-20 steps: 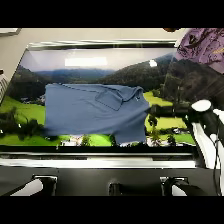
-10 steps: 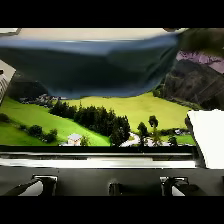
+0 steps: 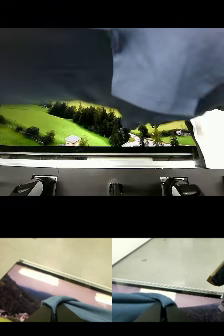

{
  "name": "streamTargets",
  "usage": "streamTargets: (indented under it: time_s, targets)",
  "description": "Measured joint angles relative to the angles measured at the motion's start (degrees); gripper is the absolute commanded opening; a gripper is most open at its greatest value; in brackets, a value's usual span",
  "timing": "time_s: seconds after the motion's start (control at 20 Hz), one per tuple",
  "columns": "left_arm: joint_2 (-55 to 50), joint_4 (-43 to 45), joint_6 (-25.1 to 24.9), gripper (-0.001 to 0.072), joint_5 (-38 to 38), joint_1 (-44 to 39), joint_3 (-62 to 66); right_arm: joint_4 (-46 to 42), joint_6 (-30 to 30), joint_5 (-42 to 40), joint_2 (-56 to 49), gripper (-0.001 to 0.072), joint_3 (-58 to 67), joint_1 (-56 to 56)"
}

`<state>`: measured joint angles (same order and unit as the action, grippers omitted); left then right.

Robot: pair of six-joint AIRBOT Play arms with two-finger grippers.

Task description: Fold the clothes and pants, and hang the long-sleeved shirts on hangers.

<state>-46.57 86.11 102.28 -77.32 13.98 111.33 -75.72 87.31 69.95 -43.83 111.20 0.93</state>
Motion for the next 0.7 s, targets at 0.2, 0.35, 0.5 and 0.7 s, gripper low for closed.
streamTargets:
  time_s: [0.2, 0.35, 0.5, 0.7]
  targets:
    - [-2.25, -0.07, -1.33, 0.0010, -1.81, -0.11, -4.70, -0.59, 2.47, 4.55, -5.09, 0.0021, 0.11, 0.00]
    - [-7.74, -1.22, -3.50, 0.0010, -1.77, -0.17, -11.67, -0.15, 3.41, 7.63, -14.21, 0.0021, -0.37, 0.02]
    - [-16.11, -1.70, -4.96, 0.0009, 2.10, -0.39, -19.50, 1.66, 4.02, 8.55, -26.56, 0.0021, -0.63, 0.02]
    - [-31.04, -1.84, -5.88, 0.0010, 13.09, -1.73, -24.72, 3.78, 4.79, 5.07, -43.52, 0.0021, -0.72, 0.04]
